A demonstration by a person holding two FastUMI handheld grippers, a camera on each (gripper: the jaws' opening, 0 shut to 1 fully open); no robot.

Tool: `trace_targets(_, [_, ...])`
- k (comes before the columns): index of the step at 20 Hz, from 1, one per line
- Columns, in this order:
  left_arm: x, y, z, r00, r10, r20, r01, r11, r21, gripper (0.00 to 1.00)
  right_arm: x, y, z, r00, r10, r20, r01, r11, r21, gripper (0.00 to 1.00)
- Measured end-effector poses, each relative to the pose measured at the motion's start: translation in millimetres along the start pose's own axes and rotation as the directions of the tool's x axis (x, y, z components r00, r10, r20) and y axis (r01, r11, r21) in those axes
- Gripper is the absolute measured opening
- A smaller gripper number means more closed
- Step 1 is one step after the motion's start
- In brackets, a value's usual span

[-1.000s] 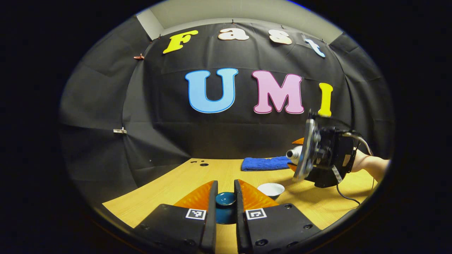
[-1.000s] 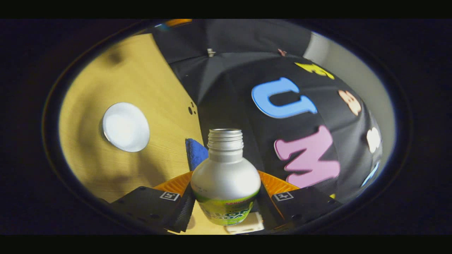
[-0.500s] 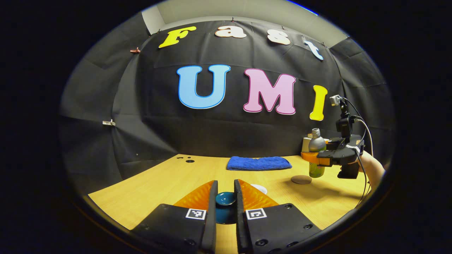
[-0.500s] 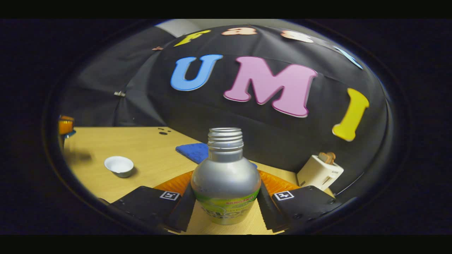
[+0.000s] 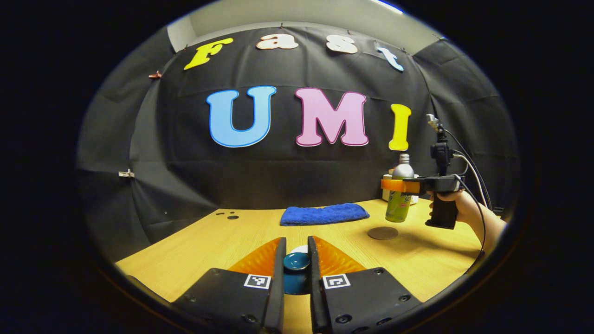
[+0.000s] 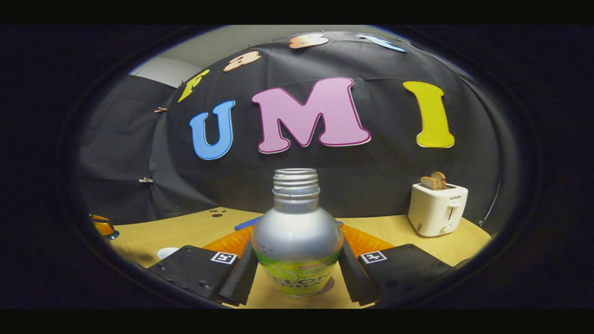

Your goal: Open the teacup lid with one hand, grasp the water bottle and pour water into the teacup with the other hand; after pouring, place the water bottle on the coaster and then close the teacup lid.

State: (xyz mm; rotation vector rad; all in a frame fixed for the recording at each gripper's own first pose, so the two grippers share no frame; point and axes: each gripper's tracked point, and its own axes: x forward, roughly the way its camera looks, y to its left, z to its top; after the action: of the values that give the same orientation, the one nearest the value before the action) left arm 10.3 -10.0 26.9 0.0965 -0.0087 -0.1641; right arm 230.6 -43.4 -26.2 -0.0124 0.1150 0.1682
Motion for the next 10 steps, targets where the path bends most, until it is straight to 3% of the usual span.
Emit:
trace_targets(3, [6.2, -6.0, -0.2, 1.0, -0.008, 0.003, 0.009, 1.0, -0.025, 0.27, 17.2, 3.2, -28.9, 0.998, -0.004, -0.064, 0.0, 0.999, -0.054, 0.81])
trace_targets(10, [14.0, 2.5, -15.4, 0.999, 0.003, -0.044, -0.006, 0.997, -0.077, 0.27, 33.3, 8.4, -53.7, 0.996, 0.001, -0.087, -0.008, 0.996, -0.087, 0.82])
